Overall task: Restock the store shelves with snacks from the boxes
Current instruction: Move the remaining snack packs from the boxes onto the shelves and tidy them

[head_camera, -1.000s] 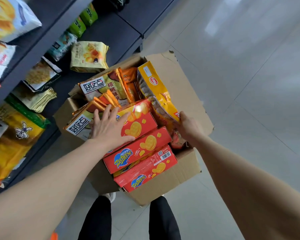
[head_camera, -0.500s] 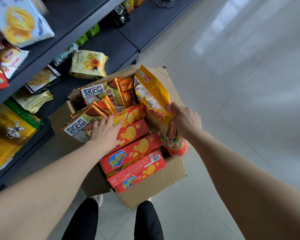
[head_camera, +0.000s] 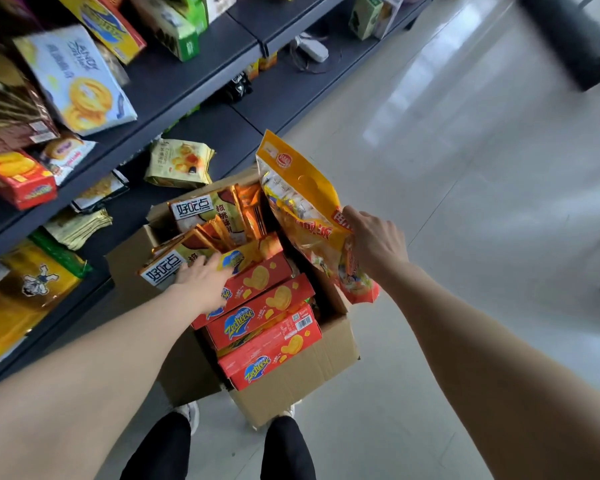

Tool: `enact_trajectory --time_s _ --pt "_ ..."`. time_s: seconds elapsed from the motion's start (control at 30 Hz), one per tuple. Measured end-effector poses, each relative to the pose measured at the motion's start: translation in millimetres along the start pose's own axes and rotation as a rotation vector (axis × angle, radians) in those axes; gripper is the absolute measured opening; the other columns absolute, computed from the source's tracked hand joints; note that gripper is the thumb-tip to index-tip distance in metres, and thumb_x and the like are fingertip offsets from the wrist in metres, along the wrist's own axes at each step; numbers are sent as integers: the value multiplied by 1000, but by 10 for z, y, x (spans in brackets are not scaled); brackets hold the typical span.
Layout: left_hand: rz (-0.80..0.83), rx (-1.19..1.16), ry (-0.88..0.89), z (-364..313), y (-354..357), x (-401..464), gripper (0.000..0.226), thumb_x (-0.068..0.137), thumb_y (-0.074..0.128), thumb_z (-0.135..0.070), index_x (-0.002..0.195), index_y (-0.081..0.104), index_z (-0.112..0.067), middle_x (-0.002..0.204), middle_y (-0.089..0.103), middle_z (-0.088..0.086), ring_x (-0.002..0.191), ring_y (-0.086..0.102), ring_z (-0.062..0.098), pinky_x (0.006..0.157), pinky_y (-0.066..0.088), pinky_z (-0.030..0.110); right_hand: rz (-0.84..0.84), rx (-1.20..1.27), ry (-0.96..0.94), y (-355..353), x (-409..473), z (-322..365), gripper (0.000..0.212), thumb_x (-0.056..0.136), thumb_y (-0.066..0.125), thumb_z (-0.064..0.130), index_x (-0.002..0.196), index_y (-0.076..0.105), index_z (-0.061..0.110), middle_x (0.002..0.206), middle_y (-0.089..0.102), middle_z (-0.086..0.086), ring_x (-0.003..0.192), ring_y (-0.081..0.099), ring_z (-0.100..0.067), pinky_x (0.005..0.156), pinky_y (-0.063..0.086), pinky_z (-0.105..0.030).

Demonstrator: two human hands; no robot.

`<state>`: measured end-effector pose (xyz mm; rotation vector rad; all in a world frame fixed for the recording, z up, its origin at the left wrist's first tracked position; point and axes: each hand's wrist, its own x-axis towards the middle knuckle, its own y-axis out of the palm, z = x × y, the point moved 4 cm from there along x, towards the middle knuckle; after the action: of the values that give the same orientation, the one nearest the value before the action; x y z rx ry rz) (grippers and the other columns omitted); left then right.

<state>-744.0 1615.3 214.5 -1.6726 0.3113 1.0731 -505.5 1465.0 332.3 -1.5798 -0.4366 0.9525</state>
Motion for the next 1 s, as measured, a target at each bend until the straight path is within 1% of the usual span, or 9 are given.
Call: enact_trajectory --time_s 0.1,0.23,0.33,0.53,0.6,0.67,0.77,0.87,1.0 --pt "-13 42 9 -1 -29 28 72 90 63 -50 150 35 -23 163 14 10 145 24 32 113 32 52 -8 -11 1 -26 -36 -39 28 104 44 20 131 43 24 102 61 -3 72 49 -24 62 34 -32" --pt "-18 47 7 5 9 85 73 91 61 -50 151 32 -20 159 24 9 145 26 31 112 34 51 -8 5 11 29 -81 -74 27 104 44 23 132 44 25 105 62 -2 75 53 -23 63 39 -33" --pt "-31 38 8 7 58 84 67 92 59 -48 149 35 -22 154 32 10 142 29 31 111 36 50 -1 26 5 104 -132 -50 30 105 43 25 135 42 25 106 62 -2 76 53 -22 64 39 -32" --pt "-140 -116 8 9 -225 -113 69 94 60 -44 152 33 -19 156 31 11 143 29 30 113 36 47 -41 9 -17 -146 -205 -57 26 105 44 21 130 46 22 102 60 -2 74 49 -24 62 34 -32" --pt "-186 -235 -8 19 -411 -275 69 94 61 -42 152 33 -18 155 34 10 142 32 30 112 37 46 -49 -6 -42 -372 -258 -51 25 104 45 21 129 46 23 102 59 -3 76 52 -25 62 40 -34" --pt "-231 -329 -20 14 -642 -503 69 95 61 -41 152 32 -16 154 35 10 140 35 30 113 36 42 -73 -6 -63 -665 -328 -58 28 103 48 22 131 49 26 109 61 -4 84 59 -28 69 49 -37" --pt "-281 -463 -48 22 -991 -899 74 96 59 -41 155 24 -14 159 29 10 143 32 29 113 33 38 -128 -31 -75 -1212 -425 -81 34 102 48 21 133 54 33 124 60 -2 104 60 -32 81 44 -37" --pt "-335 -620 -76 99 -1302 -1306 76 95 61 -43 154 25 -13 158 31 9 142 35 29 111 38 40 -221 -38 -51 -1865 -534 -45 32 102 46 20 128 58 34 117 61 -3 103 58 -33 80 39 -37" --pt "-429 -806 -100 267 -1719 -1813 79 94 64 -38 156 23 -13 155 36 10 135 44 29 100 43 33 -394 69 6 -2778 -735 71 34 99 46 18 124 62 36 112 63 -5 105 56 -34 85 45 -44"
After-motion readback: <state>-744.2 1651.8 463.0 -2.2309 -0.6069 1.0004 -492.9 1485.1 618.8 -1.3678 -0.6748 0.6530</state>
